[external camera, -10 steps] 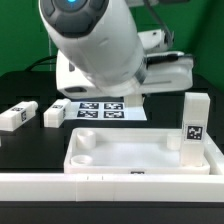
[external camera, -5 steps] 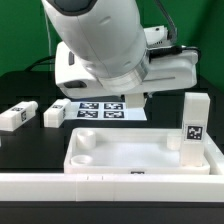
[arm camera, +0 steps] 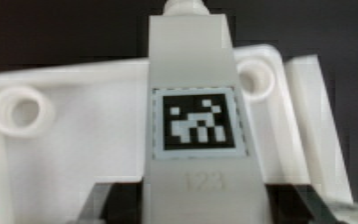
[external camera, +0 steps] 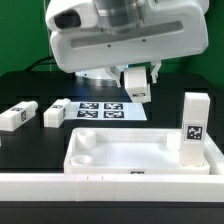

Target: Assemble desk

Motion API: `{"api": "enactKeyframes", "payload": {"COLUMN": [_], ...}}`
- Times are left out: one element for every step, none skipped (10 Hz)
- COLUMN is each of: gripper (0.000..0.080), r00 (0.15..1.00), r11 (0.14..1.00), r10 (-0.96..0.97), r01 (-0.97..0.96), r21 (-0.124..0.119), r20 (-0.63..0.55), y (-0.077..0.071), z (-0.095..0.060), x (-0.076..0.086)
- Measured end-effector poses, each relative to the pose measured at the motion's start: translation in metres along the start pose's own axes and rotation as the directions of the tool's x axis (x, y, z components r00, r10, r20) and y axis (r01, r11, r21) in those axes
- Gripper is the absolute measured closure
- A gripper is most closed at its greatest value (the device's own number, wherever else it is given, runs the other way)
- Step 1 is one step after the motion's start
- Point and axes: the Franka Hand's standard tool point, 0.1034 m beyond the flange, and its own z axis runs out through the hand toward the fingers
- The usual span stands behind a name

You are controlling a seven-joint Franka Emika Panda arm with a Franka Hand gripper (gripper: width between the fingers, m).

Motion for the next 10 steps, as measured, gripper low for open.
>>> {"api": "enactKeyframes", "payload": {"gripper": [0.0509, 0.0509, 0.0509, 0.0509, 0.0509, 0.0509, 0.0509, 0.0509, 0.0509, 0.0509], "r00": [0.996, 0.992, 0.977, 0.953, 0.937, 0.91, 0.886, 0.843, 0.821, 0.769], "r11": [1.0, 1.0, 1.0, 0.999, 1.0, 1.0, 0.999, 0.998, 0.998, 0.997], "r10": [0.003, 0.004, -0.002, -0.028, -0.022, -0.02, -0.027, -0.033, -0.038, -0.045], "r01": [-0.003, -0.005, -0.001, 0.02, 0.016, 0.01, 0.01, 0.005, 0.002, -0.007], "r21": [-0.004, -0.006, -0.014, -0.028, -0.019, -0.026, -0.038, -0.055, -0.064, -0.079], "r20": [-0.095, -0.129, -0.215, -0.301, -0.349, -0.413, -0.464, -0.537, -0.569, -0.637], "y": [0.001, 0.002, 0.003, 0.008, 0.016, 0.021, 0.024, 0.025, 0.026, 0.029], "z": [-0.002, 0.0, -0.004, -0.009, -0.017, -0.024, -0.026, -0.026, -0.024, -0.028], "x": [-0.001, -0.004, 0.006, 0.01, 0.009, 0.014, 0.018, 0.022, 0.021, 0.026]}}
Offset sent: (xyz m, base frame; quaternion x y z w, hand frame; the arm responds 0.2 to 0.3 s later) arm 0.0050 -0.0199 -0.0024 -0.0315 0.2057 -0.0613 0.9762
